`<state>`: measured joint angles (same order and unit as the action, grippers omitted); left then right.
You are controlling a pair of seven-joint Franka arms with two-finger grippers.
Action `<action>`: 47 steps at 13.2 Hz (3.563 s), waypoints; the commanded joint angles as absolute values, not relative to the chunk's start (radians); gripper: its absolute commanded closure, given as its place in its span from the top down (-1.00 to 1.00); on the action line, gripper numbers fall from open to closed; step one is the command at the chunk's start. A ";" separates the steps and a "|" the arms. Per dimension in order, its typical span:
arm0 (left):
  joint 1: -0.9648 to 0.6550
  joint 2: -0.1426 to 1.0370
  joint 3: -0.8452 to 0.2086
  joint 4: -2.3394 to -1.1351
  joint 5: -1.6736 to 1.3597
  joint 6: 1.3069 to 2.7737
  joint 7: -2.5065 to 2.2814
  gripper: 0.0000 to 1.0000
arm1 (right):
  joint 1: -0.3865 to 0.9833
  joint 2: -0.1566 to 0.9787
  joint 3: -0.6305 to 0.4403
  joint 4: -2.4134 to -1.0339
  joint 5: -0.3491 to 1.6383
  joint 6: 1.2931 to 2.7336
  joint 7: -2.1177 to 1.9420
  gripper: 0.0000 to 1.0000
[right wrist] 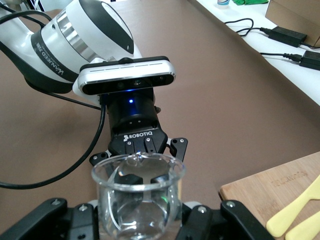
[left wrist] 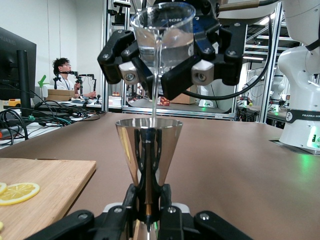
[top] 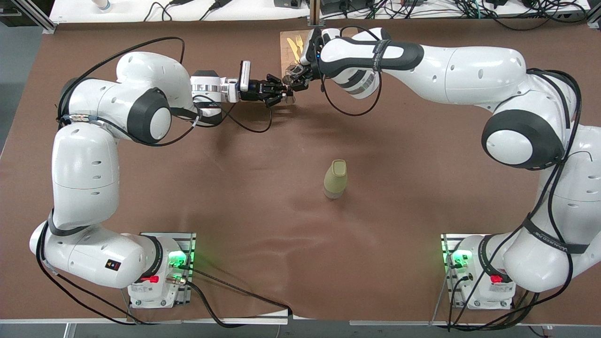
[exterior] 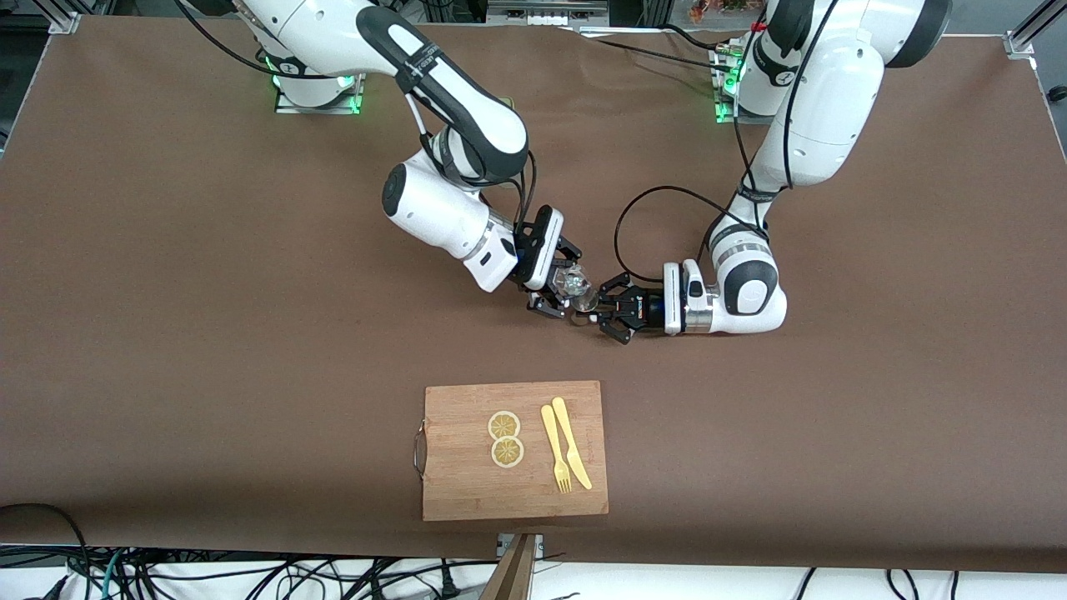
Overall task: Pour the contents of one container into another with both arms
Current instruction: 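Tilt the glass over the jigger with the right gripper, pouring liquid, then carry the glass back with the right gripper while the left gripper returns the jigger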
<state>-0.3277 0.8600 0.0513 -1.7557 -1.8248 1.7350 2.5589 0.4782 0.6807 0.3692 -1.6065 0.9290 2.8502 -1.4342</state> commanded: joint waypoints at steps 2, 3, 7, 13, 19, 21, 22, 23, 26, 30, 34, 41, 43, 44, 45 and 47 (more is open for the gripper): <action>-0.330 0.845 0.052 -1.752 -1.807 1.723 2.542 -1.00 | 0.494 0.699 0.359 -1.578 0.896 2.865 -1.397 -1.00; -0.330 0.845 0.054 -1.752 -1.804 1.714 2.542 -1.00 | 0.494 0.699 0.359 -1.578 0.899 2.865 -1.397 -1.00; -0.328 0.844 0.058 -1.752 -1.802 1.701 2.537 -1.00 | 0.486 0.696 0.359 -1.578 0.908 2.865 -1.396 -1.00; -0.328 0.844 0.058 -1.752 -1.802 1.701 2.537 -1.00 | 0.479 0.680 0.397 -1.583 0.986 2.928 -1.407 -1.00; -0.328 0.844 0.060 -1.752 -1.802 1.701 2.536 -1.00 | 0.434 0.638 0.457 -1.580 1.035 2.938 -1.408 -1.00; -0.328 0.844 0.064 -1.752 -1.801 1.700 2.537 -1.00 | 0.422 0.617 0.459 -1.585 1.057 2.930 -1.408 -1.00; -0.328 0.844 0.071 -1.752 -1.801 1.697 2.539 -1.00 | 0.411 0.605 0.463 -1.589 1.066 2.924 -1.407 -1.00; -0.327 0.842 0.077 -1.753 -1.799 1.694 2.540 -1.00 | 0.397 0.591 0.466 -1.595 1.084 2.901 -1.407 -1.00; -0.298 0.841 0.094 -1.773 -1.769 1.614 2.563 -1.00 | 0.356 0.572 0.466 -1.595 1.147 2.843 -1.411 -1.00; -0.174 0.828 0.100 -1.796 -1.607 1.536 2.625 -1.00 | 0.238 0.539 0.448 -1.597 1.175 2.578 -1.507 -1.00; -0.059 0.827 0.182 -1.796 -1.496 1.416 2.709 -1.00 | 0.192 0.509 0.229 -1.660 1.365 2.141 -1.816 -1.00; 0.219 0.838 0.215 -1.799 -1.228 1.301 2.888 -1.00 | 0.132 0.515 -0.129 -1.805 1.353 1.588 -2.132 -1.00; 0.284 0.850 0.216 -1.798 -1.175 1.272 2.956 -1.00 | 0.103 0.522 -0.170 -1.841 1.307 1.557 -2.181 -1.00; 0.302 0.859 0.224 -1.798 -1.149 1.249 2.985 -1.00 | 0.083 0.535 -0.179 -1.848 1.286 1.551 -2.212 -1.00; 0.308 0.867 0.251 -1.798 -1.134 1.235 3.014 -1.00 | 0.066 0.544 -0.184 -1.853 1.279 1.546 -2.233 -1.00; 0.311 0.890 0.294 -1.796 -1.112 1.213 3.066 -1.00 | 0.045 0.575 -0.198 -1.871 1.250 1.546 -2.296 -1.00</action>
<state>0.3189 0.8693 0.2584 -1.7777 -1.1456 1.2437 2.8020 0.0621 0.5621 -0.1934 -1.8527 1.2698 1.5657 -2.2374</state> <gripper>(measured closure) 0.793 0.872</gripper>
